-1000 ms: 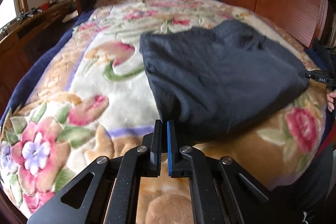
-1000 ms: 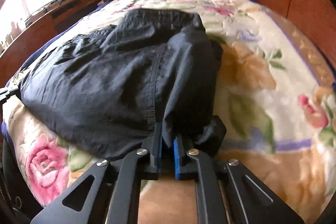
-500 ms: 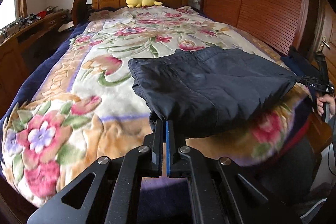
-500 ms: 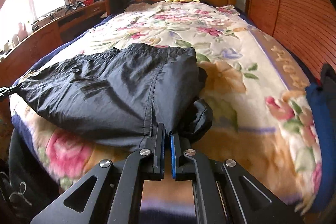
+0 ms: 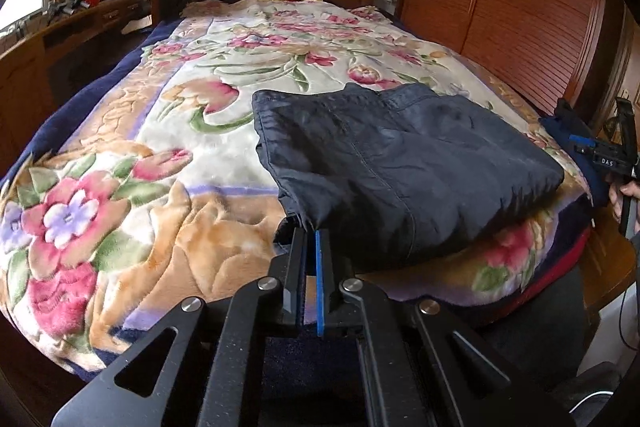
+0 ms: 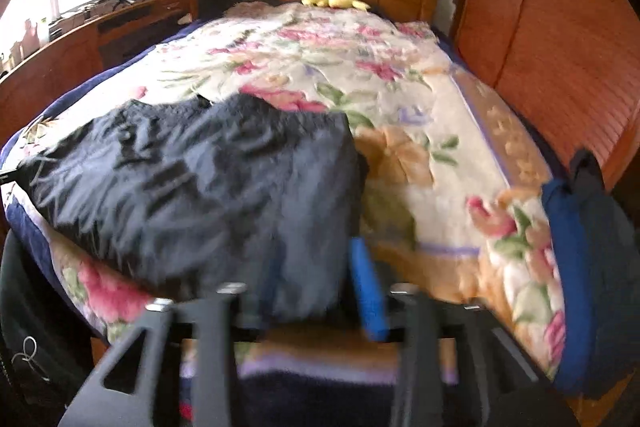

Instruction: Fold large clothes

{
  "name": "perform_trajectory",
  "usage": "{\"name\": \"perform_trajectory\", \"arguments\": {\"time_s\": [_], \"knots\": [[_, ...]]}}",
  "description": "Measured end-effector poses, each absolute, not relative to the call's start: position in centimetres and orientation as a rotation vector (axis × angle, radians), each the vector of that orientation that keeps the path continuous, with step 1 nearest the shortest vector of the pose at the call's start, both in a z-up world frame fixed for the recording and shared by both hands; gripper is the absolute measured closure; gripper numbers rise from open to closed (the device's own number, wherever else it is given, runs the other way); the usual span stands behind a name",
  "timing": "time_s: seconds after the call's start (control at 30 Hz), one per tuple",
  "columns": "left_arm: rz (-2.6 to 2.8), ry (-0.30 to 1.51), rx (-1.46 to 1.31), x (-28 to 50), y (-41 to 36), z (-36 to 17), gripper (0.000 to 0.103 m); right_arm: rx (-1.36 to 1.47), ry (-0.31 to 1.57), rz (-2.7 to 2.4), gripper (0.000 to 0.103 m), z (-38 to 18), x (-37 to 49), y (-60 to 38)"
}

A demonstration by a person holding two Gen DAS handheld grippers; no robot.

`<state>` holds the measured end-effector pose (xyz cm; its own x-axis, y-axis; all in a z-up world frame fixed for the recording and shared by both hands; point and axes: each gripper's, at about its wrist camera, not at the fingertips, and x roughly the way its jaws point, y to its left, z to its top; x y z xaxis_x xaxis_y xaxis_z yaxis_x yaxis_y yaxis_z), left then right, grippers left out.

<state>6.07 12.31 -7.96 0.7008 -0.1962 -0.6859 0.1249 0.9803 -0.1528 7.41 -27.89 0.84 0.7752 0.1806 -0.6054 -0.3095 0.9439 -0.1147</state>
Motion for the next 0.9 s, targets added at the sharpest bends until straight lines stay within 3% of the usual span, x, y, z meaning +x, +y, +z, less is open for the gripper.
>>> {"name": "perform_trajectory", "arguments": {"time_s": [0.13, 0.47, 0.9], "knots": [[-0.173, 0.777, -0.101, 5.9, 12.6, -8.2, 0.1, -0.228, 0.638, 0.32, 0.043, 1.3, 9.3, -24.8], [-0.149, 0.786, -0.105, 5.6, 13.6, -9.1, 0.1, -0.243, 0.722, 0.512, 0.043, 0.2, 20.1, -15.0], [-0.149, 0.808, -0.11, 5.5, 14.4, -10.5, 0.1, -0.396, 0.963, 0.432, 0.043, -6.4, 34.4, -5.7]]}}
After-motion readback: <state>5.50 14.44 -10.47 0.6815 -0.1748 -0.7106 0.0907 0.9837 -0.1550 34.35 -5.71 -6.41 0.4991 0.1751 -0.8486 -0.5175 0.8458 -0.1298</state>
